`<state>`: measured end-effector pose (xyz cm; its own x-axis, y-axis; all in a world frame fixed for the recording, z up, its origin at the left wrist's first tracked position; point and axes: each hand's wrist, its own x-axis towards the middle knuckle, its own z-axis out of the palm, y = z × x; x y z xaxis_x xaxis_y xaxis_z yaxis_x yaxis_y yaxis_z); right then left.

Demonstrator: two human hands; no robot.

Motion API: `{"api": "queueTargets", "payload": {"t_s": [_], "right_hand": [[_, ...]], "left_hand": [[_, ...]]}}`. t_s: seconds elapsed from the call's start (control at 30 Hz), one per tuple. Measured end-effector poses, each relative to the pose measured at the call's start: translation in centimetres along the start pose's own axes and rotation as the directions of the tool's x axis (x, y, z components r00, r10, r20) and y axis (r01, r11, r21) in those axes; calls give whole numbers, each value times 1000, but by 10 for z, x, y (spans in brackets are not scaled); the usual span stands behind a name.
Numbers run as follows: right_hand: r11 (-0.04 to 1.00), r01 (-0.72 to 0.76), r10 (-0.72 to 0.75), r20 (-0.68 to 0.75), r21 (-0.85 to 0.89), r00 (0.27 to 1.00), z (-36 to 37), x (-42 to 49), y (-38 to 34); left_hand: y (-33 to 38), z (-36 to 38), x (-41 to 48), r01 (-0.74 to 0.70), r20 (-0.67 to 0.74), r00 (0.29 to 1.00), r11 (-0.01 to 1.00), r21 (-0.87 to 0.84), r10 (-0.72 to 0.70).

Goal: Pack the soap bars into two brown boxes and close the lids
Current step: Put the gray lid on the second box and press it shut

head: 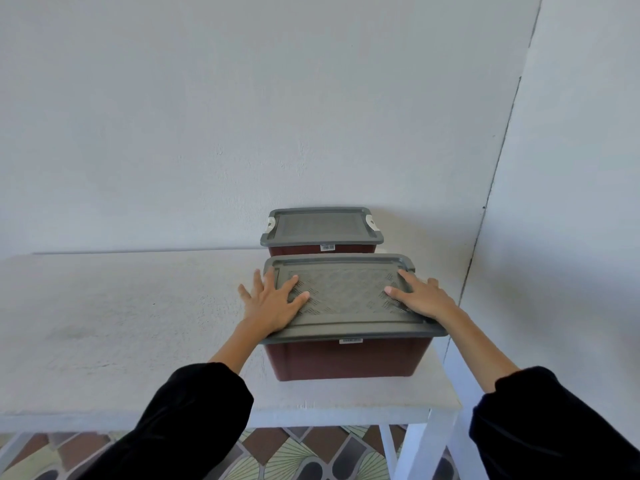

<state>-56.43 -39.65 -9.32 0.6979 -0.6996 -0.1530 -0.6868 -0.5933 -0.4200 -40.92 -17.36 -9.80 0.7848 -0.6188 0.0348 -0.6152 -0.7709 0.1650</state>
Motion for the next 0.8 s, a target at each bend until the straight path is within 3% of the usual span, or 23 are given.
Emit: {"api": "queueTargets", "payload": {"t_s": [0.13, 0.27, 0.43, 0.57, 0.8], "right_hand": [[962, -30, 41, -33, 270, 999, -2, -2, -2], [938, -45, 87, -106, 344, 991, -3, -5, -9], [999, -12, 21, -213, 41, 977, 8, -22, -30], [984, 7, -49, -230, -181, 972, 24, -27, -40], [957, 7, -69, -204, -289, 977, 27, -29, -41]], "left_hand": [[-4, -4, 2, 176, 25, 984, 957, -231, -175], [-5, -10, 9, 224, 41, 973, 901, -372, -225], [0, -5, 8, 203, -20, 975, 931, -305, -219], [3, 1, 5, 190, -96, 971, 953, -236, -218], [2, 5, 6, 129, -193, 963, 953, -273, -186]]}}
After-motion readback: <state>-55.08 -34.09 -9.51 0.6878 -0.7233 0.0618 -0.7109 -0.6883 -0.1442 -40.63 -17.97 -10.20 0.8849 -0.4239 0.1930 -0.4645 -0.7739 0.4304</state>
